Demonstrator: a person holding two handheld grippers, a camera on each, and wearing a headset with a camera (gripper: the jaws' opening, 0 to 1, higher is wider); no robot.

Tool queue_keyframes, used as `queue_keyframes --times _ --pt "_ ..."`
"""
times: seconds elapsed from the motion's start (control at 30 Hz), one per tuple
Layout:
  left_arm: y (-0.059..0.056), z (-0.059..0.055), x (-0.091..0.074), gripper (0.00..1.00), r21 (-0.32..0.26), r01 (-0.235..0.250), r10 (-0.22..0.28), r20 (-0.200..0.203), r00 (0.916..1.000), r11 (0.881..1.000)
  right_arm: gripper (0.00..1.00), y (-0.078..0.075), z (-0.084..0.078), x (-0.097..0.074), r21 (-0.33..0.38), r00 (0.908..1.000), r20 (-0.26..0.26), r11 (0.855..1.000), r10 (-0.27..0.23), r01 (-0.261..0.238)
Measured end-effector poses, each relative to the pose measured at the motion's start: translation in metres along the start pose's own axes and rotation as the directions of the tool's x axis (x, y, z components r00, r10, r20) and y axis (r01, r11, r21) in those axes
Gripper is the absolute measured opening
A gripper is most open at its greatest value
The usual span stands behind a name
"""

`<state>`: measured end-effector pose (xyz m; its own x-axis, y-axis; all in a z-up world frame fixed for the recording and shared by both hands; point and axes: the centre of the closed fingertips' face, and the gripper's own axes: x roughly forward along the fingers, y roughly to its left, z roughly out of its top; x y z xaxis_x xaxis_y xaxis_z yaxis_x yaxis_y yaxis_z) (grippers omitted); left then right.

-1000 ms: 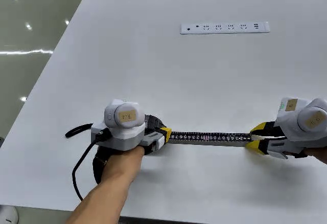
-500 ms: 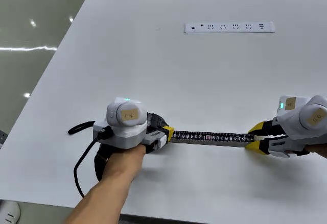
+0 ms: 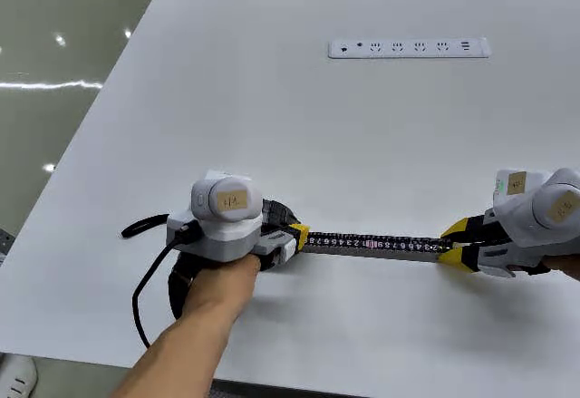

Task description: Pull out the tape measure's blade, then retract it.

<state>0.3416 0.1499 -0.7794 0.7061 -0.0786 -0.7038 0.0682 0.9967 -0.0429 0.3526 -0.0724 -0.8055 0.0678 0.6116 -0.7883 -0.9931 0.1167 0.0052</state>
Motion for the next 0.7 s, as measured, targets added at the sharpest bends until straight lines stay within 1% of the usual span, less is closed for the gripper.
queue_keyframes --times 0.4,0.7 --pt "0.0016 0.0001 -0.0004 0.57 0.007 -0.008 0.008 -0.005 1.0000 1.000 0.09 -0.0002 -0.0030 -0.0011 0.000 0.9999 -0.015 1.000 0.002 -0.002" --pt "0.0015 0.0000 -0.0003 0.56 0.008 -0.007 0.007 -0.007 1.0000 1.000 0.09 0.0024 -0.0026 -0.0030 -0.004 0.9996 -0.027 1.000 -0.001 0.001"
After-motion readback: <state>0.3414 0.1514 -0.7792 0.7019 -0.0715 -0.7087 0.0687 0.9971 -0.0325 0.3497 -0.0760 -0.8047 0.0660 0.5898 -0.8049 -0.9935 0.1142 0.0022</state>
